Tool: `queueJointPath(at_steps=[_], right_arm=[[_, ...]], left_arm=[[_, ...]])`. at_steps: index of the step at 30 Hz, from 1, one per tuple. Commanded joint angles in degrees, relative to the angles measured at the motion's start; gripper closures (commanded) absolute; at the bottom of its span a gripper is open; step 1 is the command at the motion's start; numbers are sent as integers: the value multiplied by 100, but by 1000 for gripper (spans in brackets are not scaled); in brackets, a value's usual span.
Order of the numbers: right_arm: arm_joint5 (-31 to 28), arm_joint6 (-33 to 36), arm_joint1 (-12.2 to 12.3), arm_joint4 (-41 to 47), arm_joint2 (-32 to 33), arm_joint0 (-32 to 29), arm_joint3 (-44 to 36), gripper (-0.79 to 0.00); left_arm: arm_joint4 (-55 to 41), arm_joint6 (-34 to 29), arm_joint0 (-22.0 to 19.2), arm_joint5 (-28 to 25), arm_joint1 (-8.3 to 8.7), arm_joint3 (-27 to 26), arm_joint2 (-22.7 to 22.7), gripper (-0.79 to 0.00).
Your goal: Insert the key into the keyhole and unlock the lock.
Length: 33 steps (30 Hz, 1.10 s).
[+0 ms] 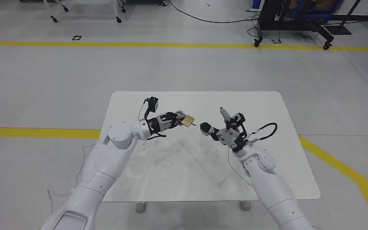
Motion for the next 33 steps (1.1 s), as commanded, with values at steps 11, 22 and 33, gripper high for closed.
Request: queueJointPath(at_steps=[11,22,33], right_arm=[[-592,-801,62,-686,450,-410,-460,-785],[-592,-801,62,-686,450,-410,-460,-785],[-592,-801,62,-686,450,-410,-460,-785]], left_arm=[[1076,-477,-778,2068,-288,349,1315,0],[1457,-782,-1635,3527,-891,1482,2597,-332],[1222,-669,-1867,3212,-978,1900,2393,-785]])
